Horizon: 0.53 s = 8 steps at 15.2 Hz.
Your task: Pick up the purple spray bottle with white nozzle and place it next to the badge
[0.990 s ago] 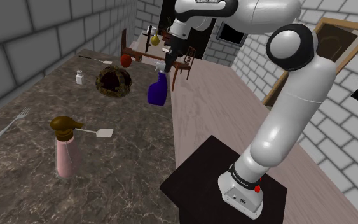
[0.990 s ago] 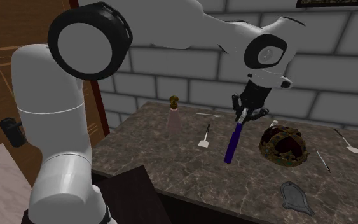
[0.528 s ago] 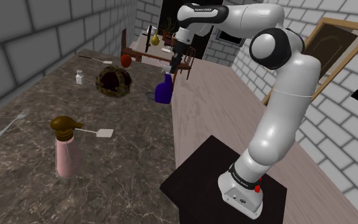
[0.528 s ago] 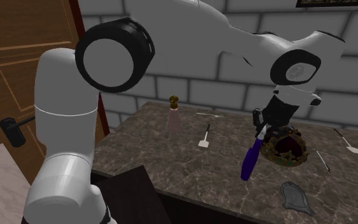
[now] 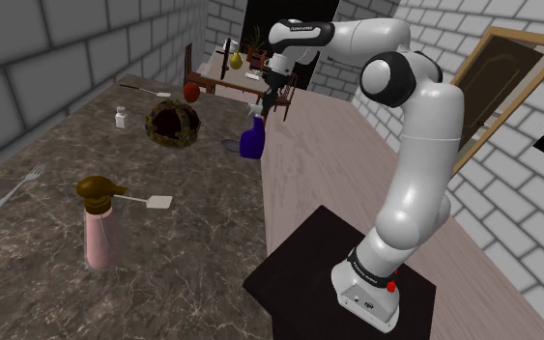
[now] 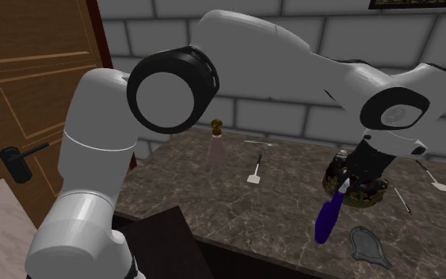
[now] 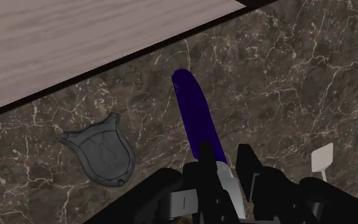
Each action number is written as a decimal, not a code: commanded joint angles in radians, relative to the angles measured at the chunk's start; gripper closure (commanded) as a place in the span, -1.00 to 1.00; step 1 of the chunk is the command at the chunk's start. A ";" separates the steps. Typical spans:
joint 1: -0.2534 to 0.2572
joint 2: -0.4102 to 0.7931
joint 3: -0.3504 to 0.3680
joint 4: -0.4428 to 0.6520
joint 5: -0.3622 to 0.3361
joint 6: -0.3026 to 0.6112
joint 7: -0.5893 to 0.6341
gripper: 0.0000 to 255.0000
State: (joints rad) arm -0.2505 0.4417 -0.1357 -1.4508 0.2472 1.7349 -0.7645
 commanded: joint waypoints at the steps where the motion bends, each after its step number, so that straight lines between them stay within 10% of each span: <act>1: -0.001 0.006 0.000 -0.017 0.002 0.022 -0.007 1.00; 8: 0.001 0.029 0.002 -0.076 0.009 0.103 -0.024 1.00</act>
State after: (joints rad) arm -0.2494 0.4683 -0.1333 -1.5183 0.2552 1.8265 -0.7852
